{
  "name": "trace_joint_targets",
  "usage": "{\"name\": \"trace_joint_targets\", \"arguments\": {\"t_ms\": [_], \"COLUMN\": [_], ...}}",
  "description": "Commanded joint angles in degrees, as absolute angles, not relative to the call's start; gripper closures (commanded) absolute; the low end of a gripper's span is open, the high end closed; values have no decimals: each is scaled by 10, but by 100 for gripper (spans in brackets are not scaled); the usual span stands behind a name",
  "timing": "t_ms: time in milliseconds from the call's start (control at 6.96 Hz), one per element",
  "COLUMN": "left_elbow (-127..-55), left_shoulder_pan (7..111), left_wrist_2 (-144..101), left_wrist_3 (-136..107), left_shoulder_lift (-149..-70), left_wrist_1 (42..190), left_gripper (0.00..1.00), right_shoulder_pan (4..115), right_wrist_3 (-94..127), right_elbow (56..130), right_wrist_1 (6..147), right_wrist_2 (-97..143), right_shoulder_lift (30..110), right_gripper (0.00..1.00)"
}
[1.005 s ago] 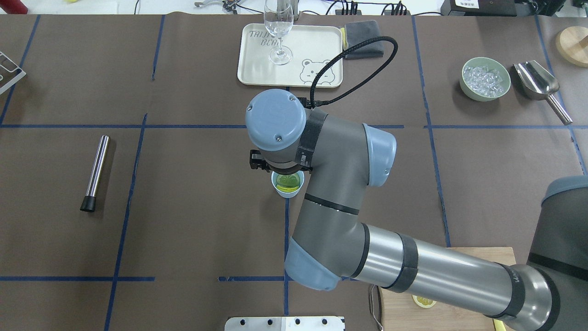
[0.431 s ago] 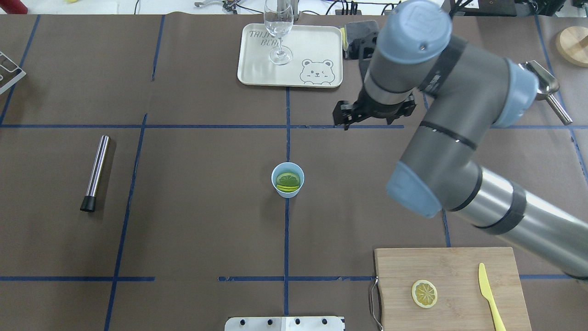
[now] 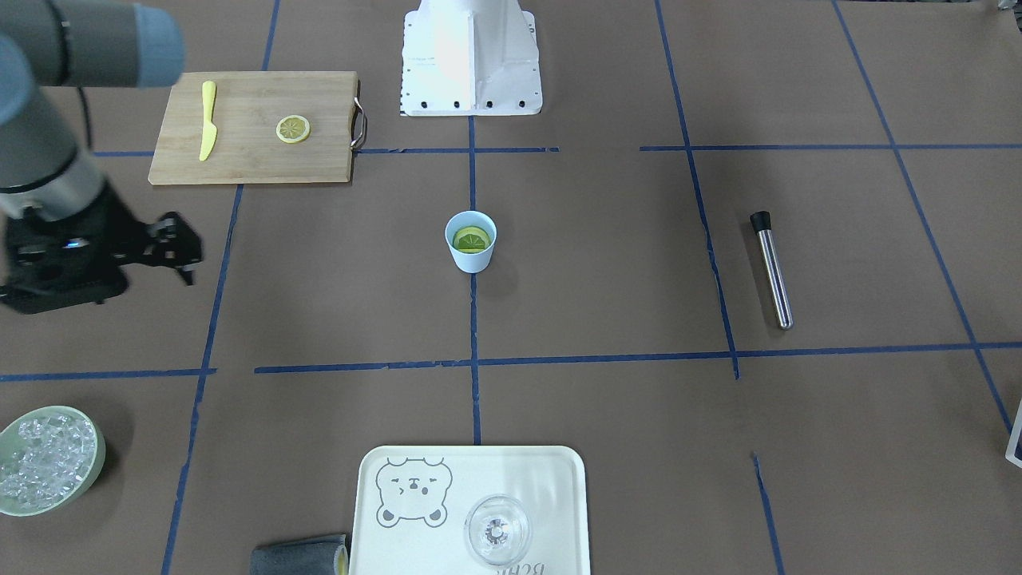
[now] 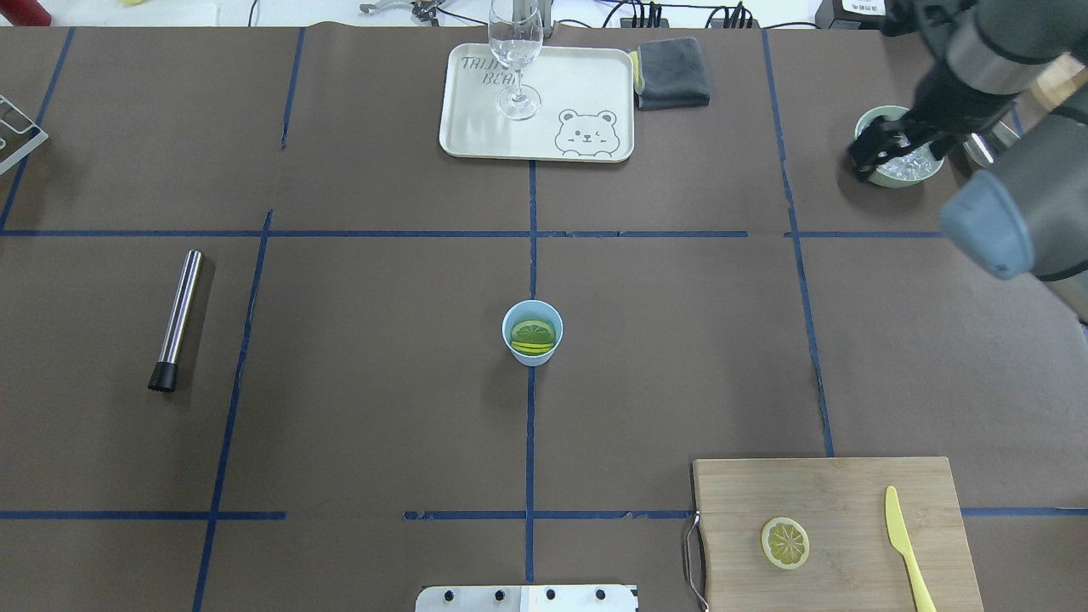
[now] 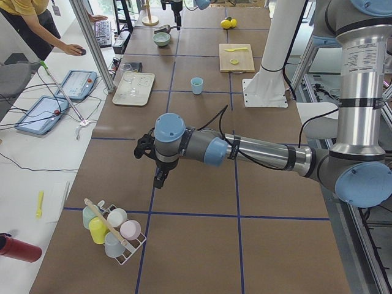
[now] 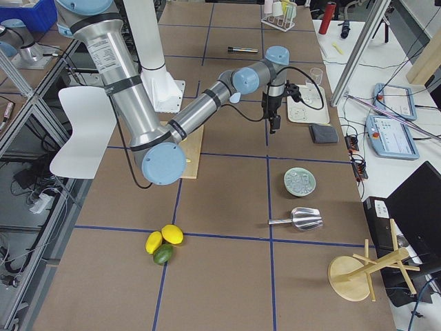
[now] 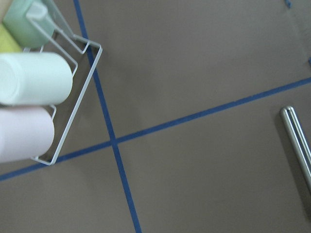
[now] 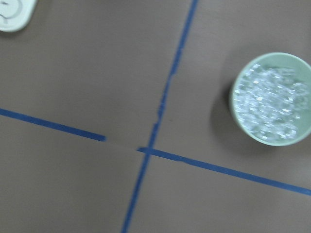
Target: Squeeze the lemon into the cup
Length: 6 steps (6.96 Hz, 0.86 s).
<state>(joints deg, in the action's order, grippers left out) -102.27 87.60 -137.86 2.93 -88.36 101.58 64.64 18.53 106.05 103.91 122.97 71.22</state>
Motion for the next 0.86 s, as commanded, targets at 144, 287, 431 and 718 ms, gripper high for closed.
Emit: {"name": "trace_joint_targets", "arguments": {"t_ms": [144,287,431,718], "left_elbow": [-1027,-1022,-1025,-1022], "left_shoulder_pan": [877,872,838,775], "left_wrist_2": [-1383,-1382,-1376,-1390], "left_wrist_3": [-28,-92,-144,-189], "left_shoulder_lift": [-911,-914,-911,-894], "left_wrist_1": [1171,1218,1242,1289], "left_gripper": [0,0,0,0], "right_shoulder_pan": [812,856,884,903], "right_wrist_3": [-28,-71,-96,-100], "right_elbow": [1059,1059,1058,1058], "right_wrist_1": [1037,1037,1015,989], "right_wrist_2": [1256,1279,1298,1300], "right_shoulder_lift": [903,937,970,1003], "right_gripper": [0,0,0,0]}}
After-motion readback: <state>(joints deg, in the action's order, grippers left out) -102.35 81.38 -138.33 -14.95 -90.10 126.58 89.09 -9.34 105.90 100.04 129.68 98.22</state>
